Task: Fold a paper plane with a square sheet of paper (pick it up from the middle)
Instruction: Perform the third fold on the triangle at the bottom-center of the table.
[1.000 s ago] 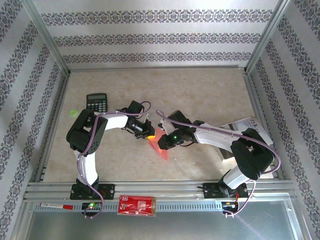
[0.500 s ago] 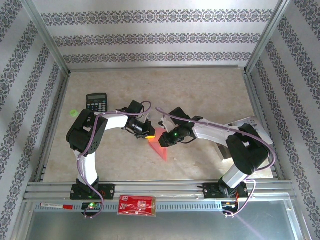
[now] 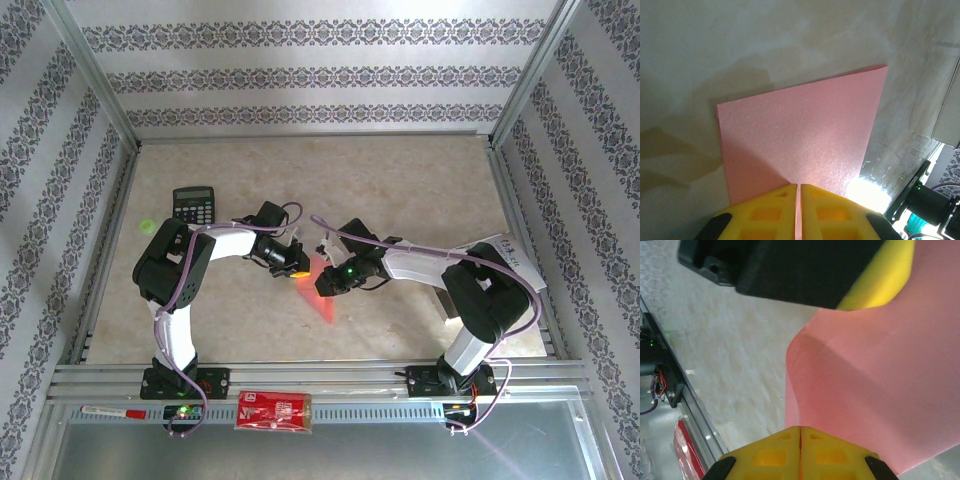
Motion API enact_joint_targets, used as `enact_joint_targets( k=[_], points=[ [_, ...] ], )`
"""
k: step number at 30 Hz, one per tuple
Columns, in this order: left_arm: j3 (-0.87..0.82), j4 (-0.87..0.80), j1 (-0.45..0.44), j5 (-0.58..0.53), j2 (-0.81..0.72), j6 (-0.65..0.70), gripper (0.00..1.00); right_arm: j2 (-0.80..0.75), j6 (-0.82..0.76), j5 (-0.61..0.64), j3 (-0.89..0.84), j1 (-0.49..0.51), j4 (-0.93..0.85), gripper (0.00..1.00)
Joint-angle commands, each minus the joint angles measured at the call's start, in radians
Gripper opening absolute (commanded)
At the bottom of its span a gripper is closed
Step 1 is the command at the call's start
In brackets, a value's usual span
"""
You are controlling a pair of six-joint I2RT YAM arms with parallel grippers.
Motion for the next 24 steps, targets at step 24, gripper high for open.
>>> enact_joint_targets(
  k=[24],
  points=[
    [-0.029,-0.05,-0.018,-0.028,0.002,0.007,0.11,0.085,-0.084,0.045,0.055,-0.057,-0.082,0.07]
  ],
)
